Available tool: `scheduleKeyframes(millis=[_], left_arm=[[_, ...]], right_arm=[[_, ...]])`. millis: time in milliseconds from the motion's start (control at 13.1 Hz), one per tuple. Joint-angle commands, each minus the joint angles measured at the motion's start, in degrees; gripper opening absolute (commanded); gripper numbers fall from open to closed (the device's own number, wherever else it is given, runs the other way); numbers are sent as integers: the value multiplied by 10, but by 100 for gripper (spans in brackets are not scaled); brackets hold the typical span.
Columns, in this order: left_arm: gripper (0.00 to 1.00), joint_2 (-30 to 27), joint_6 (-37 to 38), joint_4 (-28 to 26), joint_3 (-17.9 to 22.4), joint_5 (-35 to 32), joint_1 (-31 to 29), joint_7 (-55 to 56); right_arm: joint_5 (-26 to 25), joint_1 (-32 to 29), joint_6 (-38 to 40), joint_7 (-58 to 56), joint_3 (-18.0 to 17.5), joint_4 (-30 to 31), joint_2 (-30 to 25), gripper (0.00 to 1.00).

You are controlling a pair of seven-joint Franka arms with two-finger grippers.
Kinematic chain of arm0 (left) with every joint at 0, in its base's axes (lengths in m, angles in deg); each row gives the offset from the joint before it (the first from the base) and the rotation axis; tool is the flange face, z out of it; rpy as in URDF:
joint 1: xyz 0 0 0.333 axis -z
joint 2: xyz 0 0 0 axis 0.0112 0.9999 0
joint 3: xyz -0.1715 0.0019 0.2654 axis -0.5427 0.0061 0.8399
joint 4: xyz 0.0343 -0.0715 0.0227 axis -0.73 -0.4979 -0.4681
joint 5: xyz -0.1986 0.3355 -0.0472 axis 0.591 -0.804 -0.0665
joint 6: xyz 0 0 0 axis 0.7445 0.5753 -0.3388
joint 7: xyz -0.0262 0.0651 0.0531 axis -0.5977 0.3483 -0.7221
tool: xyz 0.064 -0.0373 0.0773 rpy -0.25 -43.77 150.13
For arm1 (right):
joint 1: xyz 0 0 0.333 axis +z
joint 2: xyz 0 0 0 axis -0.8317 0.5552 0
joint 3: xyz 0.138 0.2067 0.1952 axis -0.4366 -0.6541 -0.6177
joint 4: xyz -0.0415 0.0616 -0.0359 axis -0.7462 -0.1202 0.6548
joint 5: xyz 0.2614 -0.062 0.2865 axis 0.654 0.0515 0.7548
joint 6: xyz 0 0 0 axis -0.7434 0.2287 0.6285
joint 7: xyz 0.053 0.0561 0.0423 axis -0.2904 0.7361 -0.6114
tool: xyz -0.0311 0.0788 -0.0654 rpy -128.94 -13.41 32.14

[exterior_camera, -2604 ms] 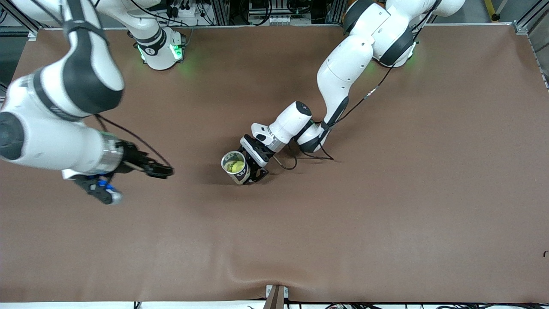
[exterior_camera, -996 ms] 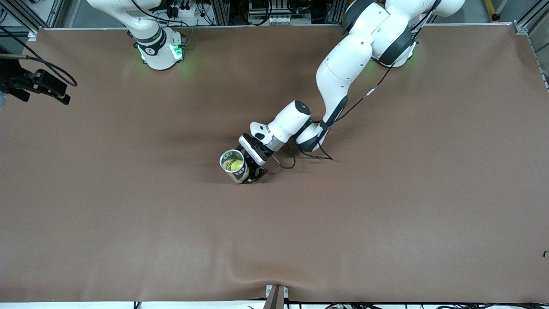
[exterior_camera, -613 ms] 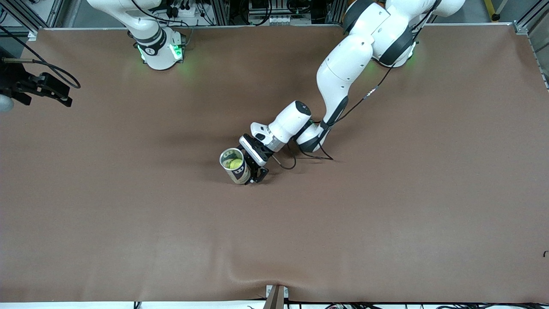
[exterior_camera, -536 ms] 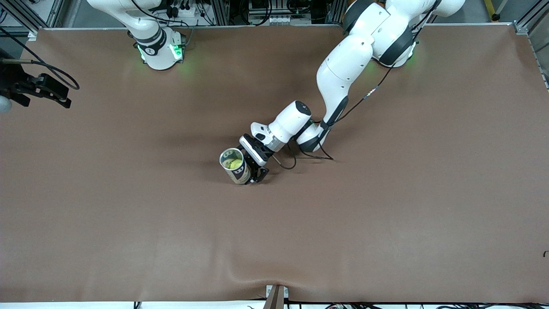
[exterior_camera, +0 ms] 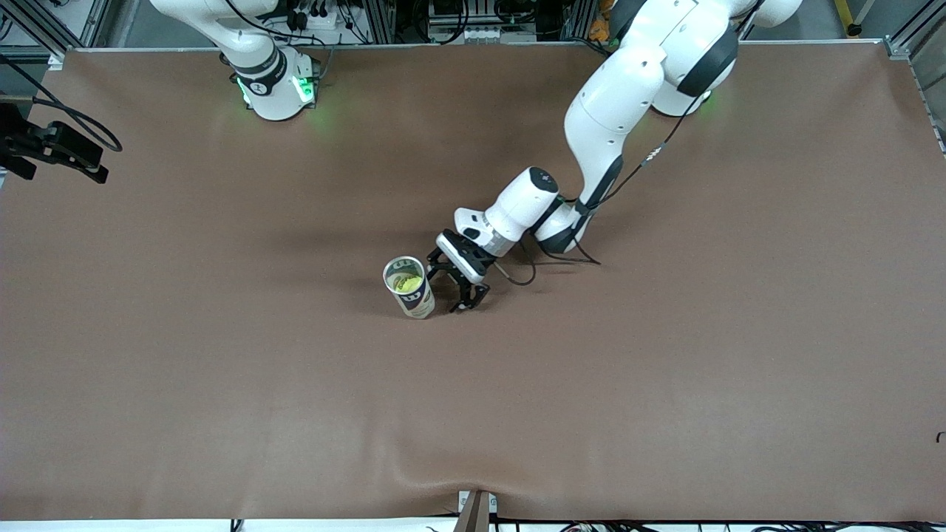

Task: Insert tennis ball vertically with right arm
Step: 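Open the left gripper and lift it off the upright tube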

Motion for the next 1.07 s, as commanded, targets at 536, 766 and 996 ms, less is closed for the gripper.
scheduleKeyframes(millis=[536, 766, 996], left_arm=[[100, -269, 175, -258, -4, 12, -84, 32], [100, -346, 331, -249, -4, 10, -142, 30], [100, -397, 512, -196, -5, 10, -199, 28]], right_arm=[[-2, -15, 8, -10, -8, -12, 9, 100], [-2, -14, 8, -10, -8, -12, 10, 100], [-2, -14, 9, -10, -8, -12, 10, 100]])
